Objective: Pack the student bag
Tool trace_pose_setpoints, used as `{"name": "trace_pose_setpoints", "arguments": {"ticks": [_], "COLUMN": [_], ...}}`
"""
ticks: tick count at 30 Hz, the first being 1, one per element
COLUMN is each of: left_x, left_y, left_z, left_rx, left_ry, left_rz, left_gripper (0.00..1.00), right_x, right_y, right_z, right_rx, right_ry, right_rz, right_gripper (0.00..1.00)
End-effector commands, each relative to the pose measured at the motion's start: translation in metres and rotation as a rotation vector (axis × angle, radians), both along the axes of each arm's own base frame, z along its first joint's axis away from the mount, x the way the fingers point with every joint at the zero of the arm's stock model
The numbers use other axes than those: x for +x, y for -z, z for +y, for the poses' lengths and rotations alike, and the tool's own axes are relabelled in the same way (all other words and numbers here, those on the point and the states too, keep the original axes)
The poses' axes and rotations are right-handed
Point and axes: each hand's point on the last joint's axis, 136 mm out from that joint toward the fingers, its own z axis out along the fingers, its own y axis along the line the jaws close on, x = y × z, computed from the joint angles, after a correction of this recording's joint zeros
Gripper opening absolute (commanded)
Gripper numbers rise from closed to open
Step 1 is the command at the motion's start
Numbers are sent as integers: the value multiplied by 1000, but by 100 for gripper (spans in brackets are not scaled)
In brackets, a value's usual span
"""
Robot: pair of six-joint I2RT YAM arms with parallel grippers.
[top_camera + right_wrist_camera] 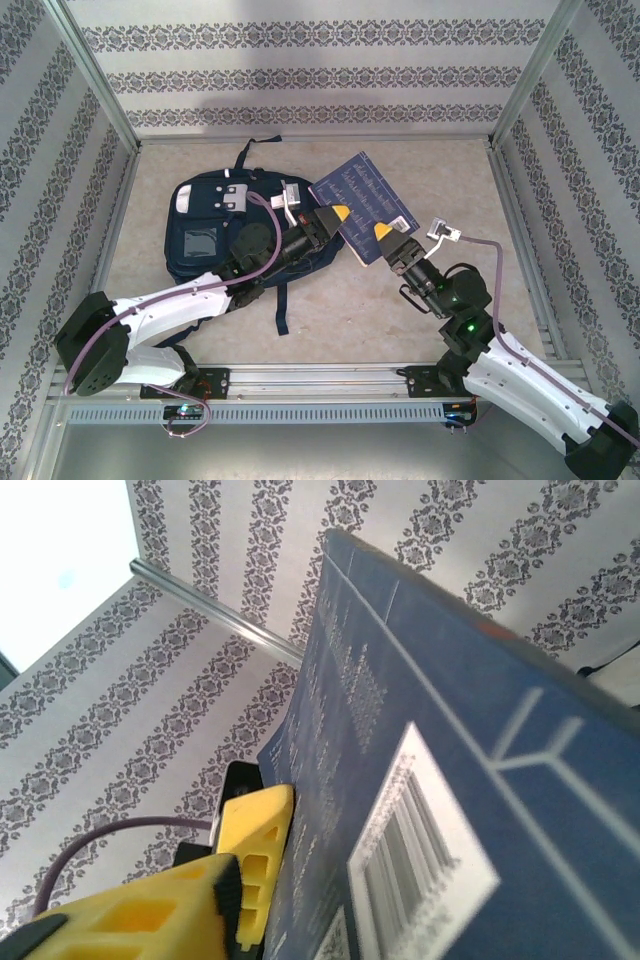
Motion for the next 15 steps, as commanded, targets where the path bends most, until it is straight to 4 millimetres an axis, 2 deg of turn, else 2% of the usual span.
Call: {"name": "trace_pose_setpoints", "arguments": {"ticks": [1,7,9,11,15], "left_x": [-9,-6,-5,-1,14], "left_y": [-21,-8,0,13,40], "left_z": [2,0,2,7,32], "left_rx": [-68,-19,33,134,371], "left_ry": [4,-6,-11,-18,-58], "left_rz": [-53,-24,-8,16,37], "left_gripper": [0,0,12,31,55], "right_x": [-1,6,7,8,9], "right_y": [-28,-14,-7,3,52], "right_z": [-12,-17,-19,-28,-57], "right_rx": [65,40,20,-8,-127], "right_ry": [59,109,119,153,273], "right_rz": [-73,-43,-32,2,112], "right_gripper": [40,5,0,0,0]}}
